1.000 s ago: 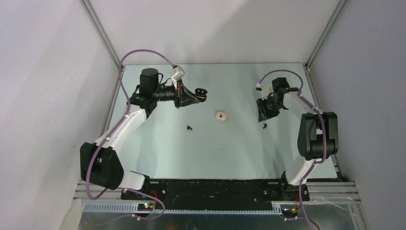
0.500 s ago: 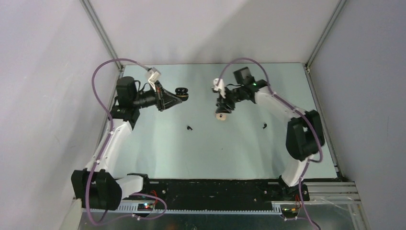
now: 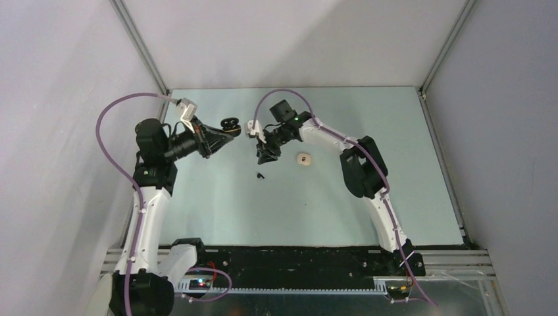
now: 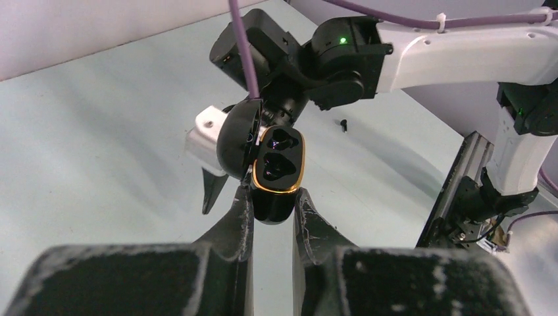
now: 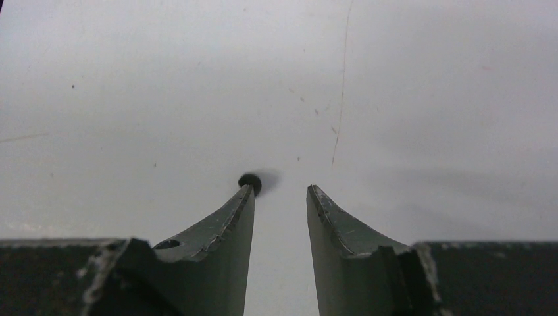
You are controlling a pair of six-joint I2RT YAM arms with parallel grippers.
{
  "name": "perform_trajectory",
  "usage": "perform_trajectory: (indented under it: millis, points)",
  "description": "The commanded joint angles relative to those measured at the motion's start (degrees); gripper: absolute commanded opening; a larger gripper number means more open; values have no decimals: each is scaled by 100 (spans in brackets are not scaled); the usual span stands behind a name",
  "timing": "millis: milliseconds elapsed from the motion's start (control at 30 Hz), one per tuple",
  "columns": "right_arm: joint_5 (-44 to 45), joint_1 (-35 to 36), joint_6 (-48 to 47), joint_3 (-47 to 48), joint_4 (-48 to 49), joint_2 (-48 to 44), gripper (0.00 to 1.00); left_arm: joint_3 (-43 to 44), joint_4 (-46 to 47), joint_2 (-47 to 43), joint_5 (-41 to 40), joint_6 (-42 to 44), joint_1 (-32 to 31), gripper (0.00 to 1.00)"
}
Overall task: Insert the wireless bluetooth earbuds into the charging case
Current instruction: Pick up the earbud from the center of the board.
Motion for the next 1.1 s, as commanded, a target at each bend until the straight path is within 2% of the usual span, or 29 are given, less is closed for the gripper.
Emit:
perform_trajectory:
  millis: [0,500,1067]
  points:
    - [-123,228,150,655,-35,307,39,-120,36,-328,-23,-151,138,0]
    - [775,661,-1197,1445,-1723,940,36,-295,34,-552,37,-164,153,0]
    - [1347,711,-1051,1634,-1672,1136,35,-405,57,-653,38,-175,151,0]
